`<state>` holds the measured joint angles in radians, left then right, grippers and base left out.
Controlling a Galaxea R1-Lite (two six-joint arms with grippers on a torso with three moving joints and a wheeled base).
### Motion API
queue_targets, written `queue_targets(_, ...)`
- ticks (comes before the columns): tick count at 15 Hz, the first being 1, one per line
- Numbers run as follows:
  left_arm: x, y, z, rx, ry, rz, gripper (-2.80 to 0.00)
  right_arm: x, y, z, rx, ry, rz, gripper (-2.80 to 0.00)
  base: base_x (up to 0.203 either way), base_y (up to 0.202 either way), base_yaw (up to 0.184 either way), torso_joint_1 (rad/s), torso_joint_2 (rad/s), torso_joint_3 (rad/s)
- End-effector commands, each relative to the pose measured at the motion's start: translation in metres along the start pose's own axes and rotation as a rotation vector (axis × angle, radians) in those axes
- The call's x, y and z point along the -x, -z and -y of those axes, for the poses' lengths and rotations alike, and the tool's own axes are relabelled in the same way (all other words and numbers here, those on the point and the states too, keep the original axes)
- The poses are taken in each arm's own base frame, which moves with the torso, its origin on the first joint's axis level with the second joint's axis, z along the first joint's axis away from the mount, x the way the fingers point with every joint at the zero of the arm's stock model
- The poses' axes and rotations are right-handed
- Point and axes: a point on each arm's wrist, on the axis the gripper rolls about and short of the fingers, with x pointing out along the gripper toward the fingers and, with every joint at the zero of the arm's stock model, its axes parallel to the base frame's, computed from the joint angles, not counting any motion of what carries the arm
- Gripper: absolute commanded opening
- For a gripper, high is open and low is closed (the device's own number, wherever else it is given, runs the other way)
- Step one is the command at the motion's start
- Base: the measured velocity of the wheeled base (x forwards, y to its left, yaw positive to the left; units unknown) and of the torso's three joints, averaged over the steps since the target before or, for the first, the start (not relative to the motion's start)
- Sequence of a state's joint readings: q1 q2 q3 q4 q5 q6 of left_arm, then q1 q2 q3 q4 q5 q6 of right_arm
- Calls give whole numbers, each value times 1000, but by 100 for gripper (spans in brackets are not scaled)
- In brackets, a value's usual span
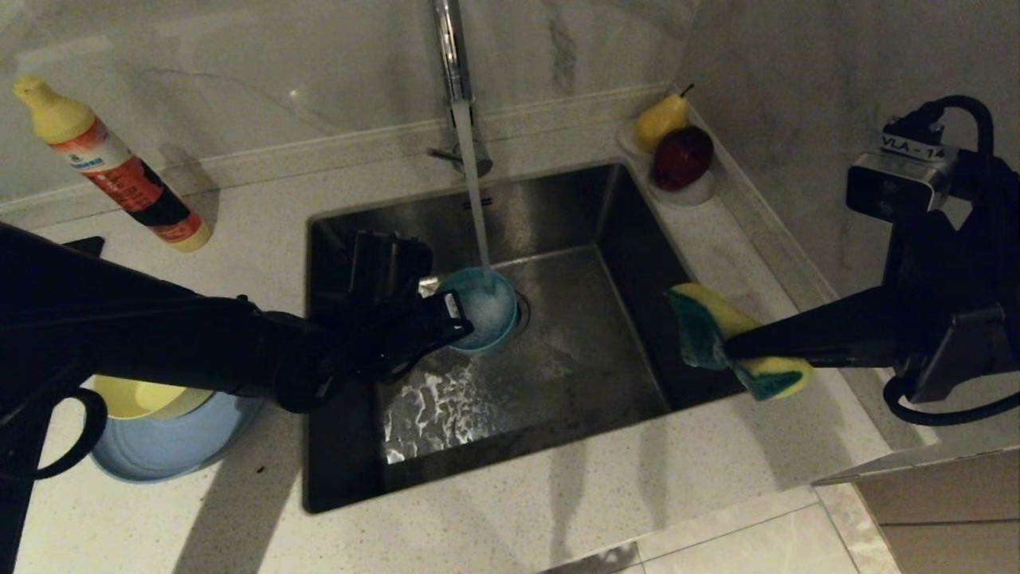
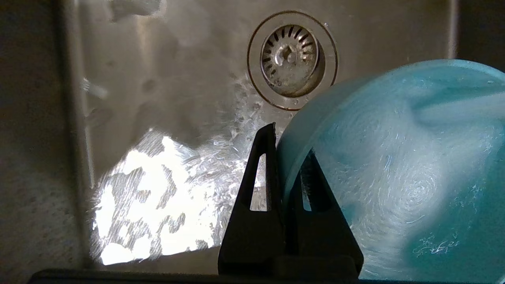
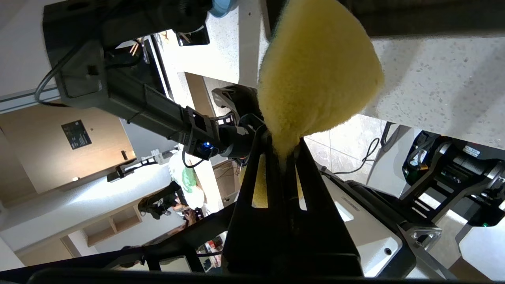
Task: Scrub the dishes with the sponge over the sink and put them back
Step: Rinse the bowl
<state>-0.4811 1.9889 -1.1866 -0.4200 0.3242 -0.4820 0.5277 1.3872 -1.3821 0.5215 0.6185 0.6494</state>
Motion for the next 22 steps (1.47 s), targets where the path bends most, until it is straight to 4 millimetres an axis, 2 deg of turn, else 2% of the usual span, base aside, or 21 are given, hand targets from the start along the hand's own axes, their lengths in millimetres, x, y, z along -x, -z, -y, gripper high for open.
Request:
queue_targets(1, 19, -12, -2, 12, 8, 37, -280, 0, 3, 2, -11, 4, -10, -280, 0, 0, 0, 0, 0, 0)
queue_targets(5, 79, -50, -15, 33, 41, 181, -280, 5, 5, 0, -3, -2, 4, -280, 0, 0, 0, 0, 0, 0)
queue_targets(7, 103, -53, -28, -5, 43, 278, -280, 6, 7, 1, -12, 3, 6, -280, 0, 0, 0, 0, 0, 0)
queue_targets(11, 141, -59, -41, -154, 86, 618, -280, 11, 9, -2, -8, 0, 10, -280, 0, 0, 0, 0, 0, 0)
queue_targets(13, 149, -58, -45, -241, 73, 722, -280, 12, 8, -2, -14, 9, 19, -280, 0, 0, 0, 0, 0, 0)
queue_targets(17, 160, -60, -46, -261, 137, 829, -280, 16, 7, 11, -53, 46, 38, -280, 0, 0, 0, 0, 0, 0)
queue_targets(22, 165, -62, -43, -348, 215, 869, -280, 18, 7, 16, -67, 48, 45, -280, 0, 0, 0, 0, 0, 0)
